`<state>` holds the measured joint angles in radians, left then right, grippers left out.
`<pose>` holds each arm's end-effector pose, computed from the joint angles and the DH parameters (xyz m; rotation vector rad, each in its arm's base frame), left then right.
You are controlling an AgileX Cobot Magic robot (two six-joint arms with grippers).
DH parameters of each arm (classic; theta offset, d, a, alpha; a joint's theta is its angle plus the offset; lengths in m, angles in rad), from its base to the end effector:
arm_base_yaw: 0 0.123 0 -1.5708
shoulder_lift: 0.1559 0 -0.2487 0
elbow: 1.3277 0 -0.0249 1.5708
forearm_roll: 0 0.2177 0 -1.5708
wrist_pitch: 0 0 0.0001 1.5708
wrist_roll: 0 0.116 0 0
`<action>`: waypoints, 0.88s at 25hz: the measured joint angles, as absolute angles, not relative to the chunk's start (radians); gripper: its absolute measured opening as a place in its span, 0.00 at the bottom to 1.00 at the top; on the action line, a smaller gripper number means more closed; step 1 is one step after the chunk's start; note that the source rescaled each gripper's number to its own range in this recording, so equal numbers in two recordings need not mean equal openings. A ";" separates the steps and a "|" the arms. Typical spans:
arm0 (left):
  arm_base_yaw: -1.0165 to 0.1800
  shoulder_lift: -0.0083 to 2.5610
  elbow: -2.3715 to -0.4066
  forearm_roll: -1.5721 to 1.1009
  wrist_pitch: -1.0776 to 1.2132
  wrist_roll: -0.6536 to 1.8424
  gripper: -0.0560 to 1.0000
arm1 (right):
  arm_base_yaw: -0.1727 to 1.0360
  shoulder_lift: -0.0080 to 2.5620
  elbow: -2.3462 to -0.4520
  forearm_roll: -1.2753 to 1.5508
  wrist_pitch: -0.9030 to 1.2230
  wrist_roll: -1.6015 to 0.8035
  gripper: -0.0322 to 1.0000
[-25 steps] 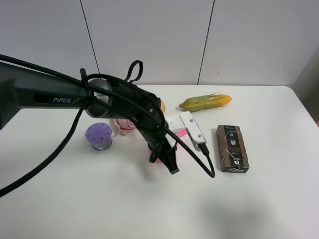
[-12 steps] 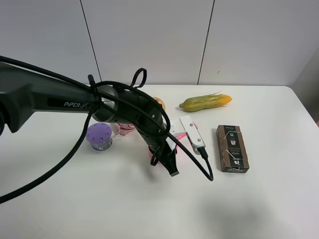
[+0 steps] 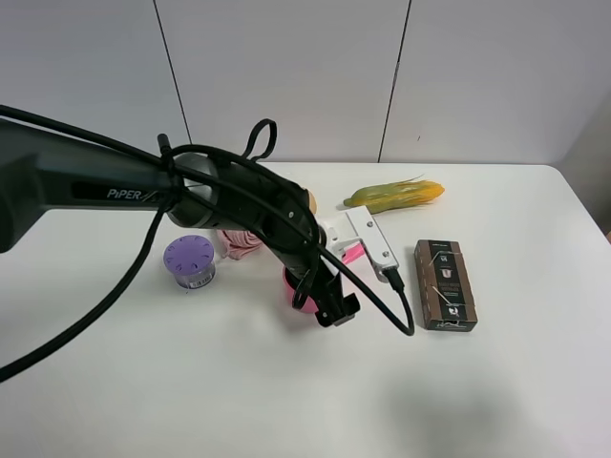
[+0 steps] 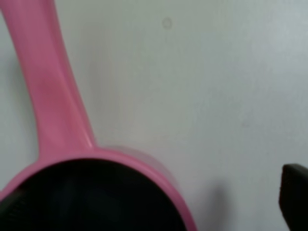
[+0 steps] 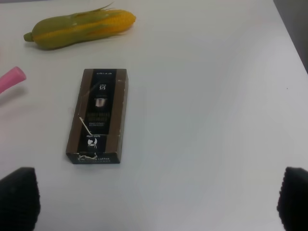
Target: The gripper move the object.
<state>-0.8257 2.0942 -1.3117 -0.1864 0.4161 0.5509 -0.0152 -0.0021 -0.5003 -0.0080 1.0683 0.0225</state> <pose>0.2589 -0.2935 0.0928 1.5471 2.2051 -0.2397 0.0242 -0.0012 0.2493 0.0390 2.0491 -0.0050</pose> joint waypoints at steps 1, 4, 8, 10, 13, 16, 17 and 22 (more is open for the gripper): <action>-0.826 2.090 -1.312 -0.185 0.416 0.551 0.99 | -0.015 -0.002 -0.500 -0.008 1.068 0.023 1.00; -0.826 2.063 -1.312 -0.185 0.432 0.551 0.99 | -0.015 -0.002 -0.500 -0.008 1.068 0.023 1.00; -0.826 1.984 -1.312 -0.184 0.495 0.524 0.99 | -0.015 -0.002 -0.500 -0.008 1.068 0.023 1.00; -0.826 1.927 -1.312 -0.184 0.536 0.479 0.99 | -0.015 -0.002 -0.500 -0.008 1.068 0.023 1.00; -0.814 1.840 -1.312 -0.184 0.585 0.419 0.99 | -0.015 -0.002 -0.500 -0.008 1.068 0.023 1.00; -0.762 1.764 -1.312 -0.168 0.590 0.378 0.99 | -0.015 -0.002 -0.500 -0.008 1.068 0.023 1.00; -0.729 1.743 -1.312 -0.154 0.589 0.365 0.99 | -0.015 -0.002 -0.500 -0.008 1.068 0.023 1.00; -0.513 1.664 -1.312 -0.056 0.590 0.333 0.99 | -0.015 -0.002 -0.500 -0.008 1.068 0.023 1.00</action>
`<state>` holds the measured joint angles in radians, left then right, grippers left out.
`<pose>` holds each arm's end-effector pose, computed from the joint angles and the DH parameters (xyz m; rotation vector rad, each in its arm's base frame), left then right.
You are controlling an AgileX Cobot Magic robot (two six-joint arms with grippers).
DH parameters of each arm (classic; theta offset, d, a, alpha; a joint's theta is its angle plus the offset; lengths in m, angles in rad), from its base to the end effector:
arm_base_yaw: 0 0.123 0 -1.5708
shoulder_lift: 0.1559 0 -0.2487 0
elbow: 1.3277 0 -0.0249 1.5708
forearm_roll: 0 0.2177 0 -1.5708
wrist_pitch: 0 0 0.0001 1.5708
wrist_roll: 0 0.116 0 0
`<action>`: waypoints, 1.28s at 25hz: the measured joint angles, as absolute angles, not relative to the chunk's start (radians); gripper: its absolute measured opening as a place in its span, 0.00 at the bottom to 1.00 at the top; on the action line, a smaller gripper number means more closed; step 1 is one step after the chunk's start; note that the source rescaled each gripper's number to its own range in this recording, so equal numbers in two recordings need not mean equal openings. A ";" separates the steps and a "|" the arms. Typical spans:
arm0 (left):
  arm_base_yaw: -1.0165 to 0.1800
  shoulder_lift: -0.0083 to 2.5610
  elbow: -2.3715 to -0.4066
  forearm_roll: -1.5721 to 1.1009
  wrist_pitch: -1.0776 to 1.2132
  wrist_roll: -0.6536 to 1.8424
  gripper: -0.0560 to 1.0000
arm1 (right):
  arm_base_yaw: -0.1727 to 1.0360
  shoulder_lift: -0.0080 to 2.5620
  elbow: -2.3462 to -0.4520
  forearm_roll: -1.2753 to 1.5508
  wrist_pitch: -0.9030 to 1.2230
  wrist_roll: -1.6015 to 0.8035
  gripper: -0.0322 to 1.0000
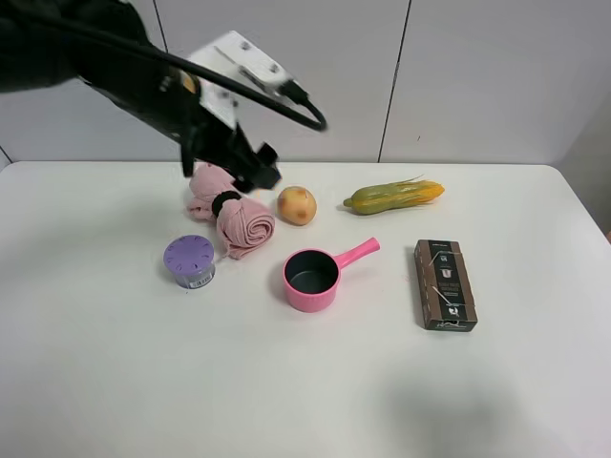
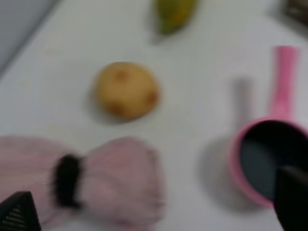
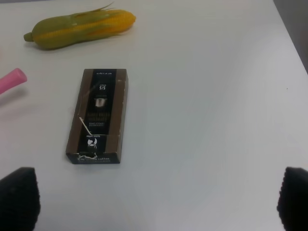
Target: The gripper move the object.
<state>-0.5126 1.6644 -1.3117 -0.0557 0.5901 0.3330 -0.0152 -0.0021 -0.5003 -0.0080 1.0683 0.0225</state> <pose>0.3068 -0.1768 0.2434 0.9585 2.2330 -0.1399 0.0242 -0.0012 0.2493 0.0390 2.0491 -0.0050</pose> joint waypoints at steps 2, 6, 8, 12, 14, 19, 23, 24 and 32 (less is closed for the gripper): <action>-0.416 1.628 -1.312 -0.028 0.590 0.331 0.99 | -0.015 -0.002 -0.500 -0.008 1.068 0.023 1.00; -0.218 1.546 -1.312 0.000 0.597 0.331 0.99 | -0.015 -0.002 -0.500 -0.008 1.068 0.023 1.00; -0.131 1.498 -1.312 0.000 0.624 0.331 0.99 | -0.015 -0.002 -0.500 -0.008 1.068 0.023 1.00; 0.000 1.378 -1.312 0.005 0.729 0.329 0.99 | -0.015 -0.002 -0.500 -0.008 1.068 0.023 1.00; 0.060 1.316 -1.312 0.007 0.791 0.329 0.99 | -0.015 -0.002 -0.500 -0.008 1.068 0.023 1.00; 0.164 1.157 -1.312 0.008 0.971 0.328 0.99 | -0.015 -0.002 -0.500 -0.008 1.068 0.023 1.00; 0.187 1.038 -1.311 -0.008 1.086 0.327 0.99 | -0.015 -0.002 -0.500 -0.008 1.068 0.023 1.00; 0.188 1.007 -1.311 -0.016 1.105 0.327 0.99 | -0.015 -0.002 -0.500 -0.008 1.068 0.023 1.00; 0.188 0.768 -1.232 -0.064 1.197 0.321 0.99 | -0.015 -0.002 -0.500 -0.008 1.068 0.023 1.00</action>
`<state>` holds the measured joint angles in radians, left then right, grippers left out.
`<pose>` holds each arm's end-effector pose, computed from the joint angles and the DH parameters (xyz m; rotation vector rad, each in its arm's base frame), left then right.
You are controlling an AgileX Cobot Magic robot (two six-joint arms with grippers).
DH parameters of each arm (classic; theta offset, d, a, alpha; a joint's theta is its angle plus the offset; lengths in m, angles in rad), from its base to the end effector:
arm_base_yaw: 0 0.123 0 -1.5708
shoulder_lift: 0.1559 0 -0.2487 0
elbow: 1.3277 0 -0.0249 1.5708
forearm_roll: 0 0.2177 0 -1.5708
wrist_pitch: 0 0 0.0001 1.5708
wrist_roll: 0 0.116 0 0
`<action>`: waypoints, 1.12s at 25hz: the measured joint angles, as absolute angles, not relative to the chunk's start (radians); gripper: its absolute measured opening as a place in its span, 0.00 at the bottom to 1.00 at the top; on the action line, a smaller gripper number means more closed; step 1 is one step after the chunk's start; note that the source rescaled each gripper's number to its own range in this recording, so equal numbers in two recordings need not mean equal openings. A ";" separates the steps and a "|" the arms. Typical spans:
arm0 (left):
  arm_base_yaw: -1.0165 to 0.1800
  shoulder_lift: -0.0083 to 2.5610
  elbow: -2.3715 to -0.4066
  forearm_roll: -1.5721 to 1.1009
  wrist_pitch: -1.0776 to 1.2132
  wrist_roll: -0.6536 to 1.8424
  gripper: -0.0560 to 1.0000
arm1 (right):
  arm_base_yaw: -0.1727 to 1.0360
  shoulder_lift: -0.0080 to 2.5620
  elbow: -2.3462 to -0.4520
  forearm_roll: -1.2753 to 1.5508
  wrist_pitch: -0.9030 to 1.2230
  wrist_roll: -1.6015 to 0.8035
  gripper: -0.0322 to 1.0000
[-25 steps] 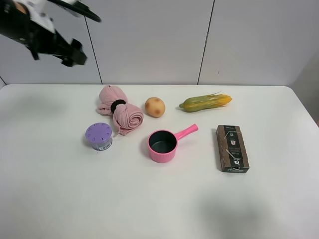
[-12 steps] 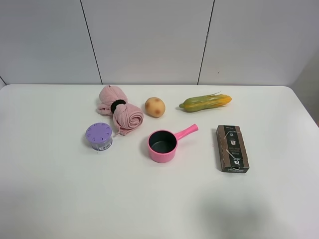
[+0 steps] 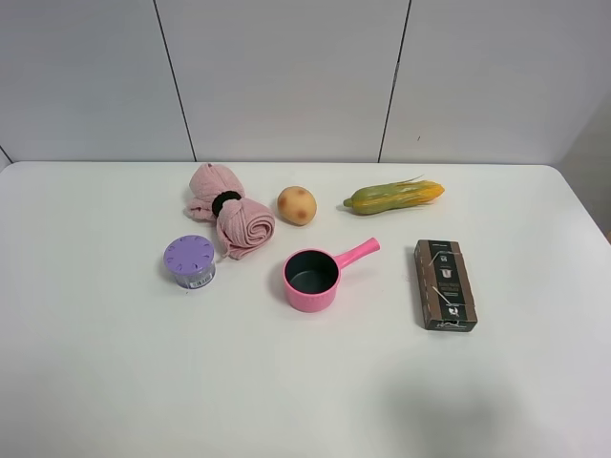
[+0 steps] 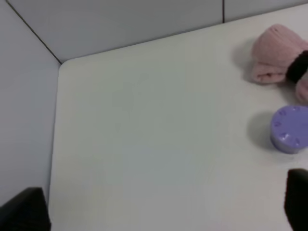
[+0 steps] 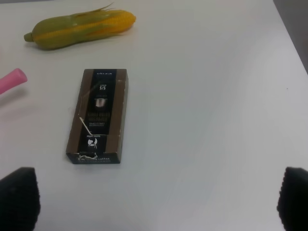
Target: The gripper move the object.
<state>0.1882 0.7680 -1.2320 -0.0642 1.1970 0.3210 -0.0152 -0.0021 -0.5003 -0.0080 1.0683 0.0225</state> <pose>0.1143 0.0147 0.3870 0.1545 2.2167 0.2022 0.0242 -0.0012 0.2493 0.0390 2.0491 -0.0050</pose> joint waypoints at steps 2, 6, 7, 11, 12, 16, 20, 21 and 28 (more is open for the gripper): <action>0.188 0.691 -1.170 -0.089 1.197 0.308 0.99 | -0.015 -0.002 -0.500 -0.008 1.068 0.023 1.00; 0.188 0.538 -1.034 -0.135 1.186 0.296 1.00 | -0.015 -0.002 -0.500 -0.008 1.068 0.023 1.00; 0.188 0.506 -1.001 -0.138 1.181 0.294 1.00 | -0.015 -0.002 -0.500 -0.008 1.068 0.023 1.00; 0.188 0.368 -0.878 -0.141 1.158 0.294 1.00 | -0.015 -0.002 -0.500 -0.008 1.068 0.023 1.00; 0.188 0.334 -0.846 -0.141 1.142 0.294 1.00 | -0.015 -0.002 -0.500 -0.008 1.068 0.023 1.00; 0.188 0.217 -0.747 -0.141 1.081 0.294 1.00 | -0.015 -0.002 -0.500 -0.008 1.068 0.023 1.00; 0.188 0.143 -0.671 -0.142 1.058 0.294 1.00 | -0.015 -0.002 -0.500 -0.008 1.068 0.023 1.00; 0.188 0.129 -0.653 -0.142 1.055 0.294 1.00 | -0.015 -0.002 -0.500 -0.008 1.068 0.023 1.00; 0.188 0.054 -0.541 -0.152 1.049 0.293 1.00 | -0.015 -0.002 -0.500 -0.008 1.068 0.023 1.00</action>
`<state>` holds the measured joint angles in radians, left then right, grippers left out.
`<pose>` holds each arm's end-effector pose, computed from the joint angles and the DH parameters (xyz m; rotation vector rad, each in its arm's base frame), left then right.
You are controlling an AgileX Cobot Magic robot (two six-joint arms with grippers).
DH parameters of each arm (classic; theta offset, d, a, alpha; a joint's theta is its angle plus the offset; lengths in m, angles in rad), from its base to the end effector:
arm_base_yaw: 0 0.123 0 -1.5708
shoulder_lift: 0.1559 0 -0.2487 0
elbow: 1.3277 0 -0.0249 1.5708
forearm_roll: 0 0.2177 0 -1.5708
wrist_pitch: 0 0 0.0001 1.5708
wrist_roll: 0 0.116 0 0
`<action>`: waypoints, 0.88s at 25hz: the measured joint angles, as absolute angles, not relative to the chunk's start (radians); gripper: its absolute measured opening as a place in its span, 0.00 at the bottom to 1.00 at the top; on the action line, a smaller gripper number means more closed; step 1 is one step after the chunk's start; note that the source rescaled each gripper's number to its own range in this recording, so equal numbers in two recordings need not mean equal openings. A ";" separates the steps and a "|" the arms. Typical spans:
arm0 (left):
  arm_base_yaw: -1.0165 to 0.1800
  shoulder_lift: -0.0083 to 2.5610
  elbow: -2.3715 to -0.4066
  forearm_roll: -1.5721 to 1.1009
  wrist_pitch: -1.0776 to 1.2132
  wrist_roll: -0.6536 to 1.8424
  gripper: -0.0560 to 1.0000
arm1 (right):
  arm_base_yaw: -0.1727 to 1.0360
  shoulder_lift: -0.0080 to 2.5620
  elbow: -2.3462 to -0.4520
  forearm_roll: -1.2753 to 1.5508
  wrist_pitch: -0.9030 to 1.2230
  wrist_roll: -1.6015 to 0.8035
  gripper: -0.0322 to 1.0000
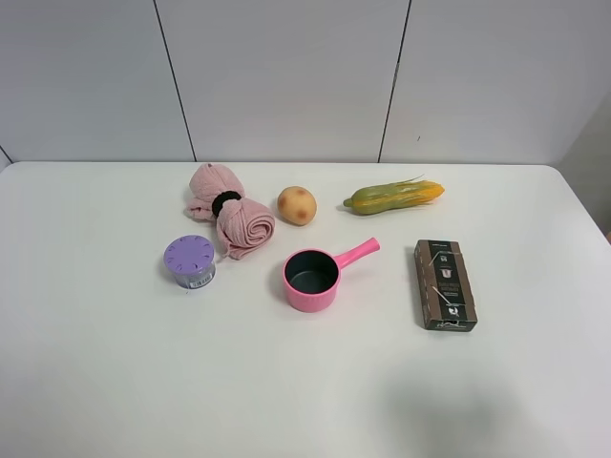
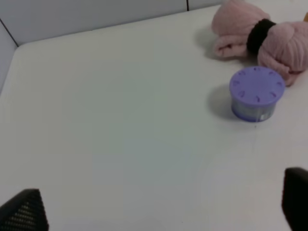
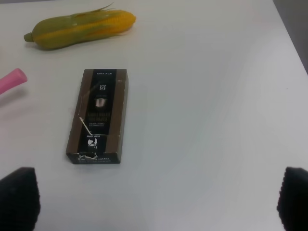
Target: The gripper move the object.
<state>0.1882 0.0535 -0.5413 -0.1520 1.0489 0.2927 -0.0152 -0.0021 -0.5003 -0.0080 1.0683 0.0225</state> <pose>0.0308 -0.0096 0.2619 0.1112 2.0343 0.1199 0.0242 -0.0012 0.2493 0.0390 2.0491 -0.0050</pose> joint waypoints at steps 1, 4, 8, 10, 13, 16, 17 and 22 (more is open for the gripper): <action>0.188 0.048 -0.531 -0.153 1.052 0.293 1.00 | -0.015 -0.002 -0.500 -0.008 1.068 0.023 1.00; 0.188 0.026 -0.517 -0.155 1.059 0.293 1.00 | -0.015 -0.002 -0.500 -0.008 1.068 0.023 1.00; 0.188 -0.005 -0.517 -0.156 1.059 0.293 1.00 | -0.015 -0.002 -0.500 -0.008 1.068 0.023 1.00; 0.188 -0.005 -0.517 -0.156 1.059 0.293 1.00 | -0.015 -0.002 -0.500 -0.008 1.068 0.023 1.00; 0.188 -0.005 -0.517 -0.156 1.059 0.292 1.00 | -0.015 -0.002 -0.500 -0.008 1.068 0.023 1.00; 0.188 -0.005 -0.517 -0.156 1.059 0.292 1.00 | -0.015 -0.002 -0.500 -0.008 1.068 0.023 1.00; 0.188 -0.005 -0.517 -0.156 1.059 0.292 1.00 | -0.015 -0.002 -0.500 -0.008 1.068 0.023 1.00; 0.188 -0.005 -0.517 -0.156 1.059 0.292 1.00 | -0.015 -0.002 -0.500 -0.008 1.068 0.023 1.00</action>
<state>0.1882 -0.0053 -0.5174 -0.1561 1.0586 0.2918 -0.0152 -0.0021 -0.5003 -0.0080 1.0683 0.0225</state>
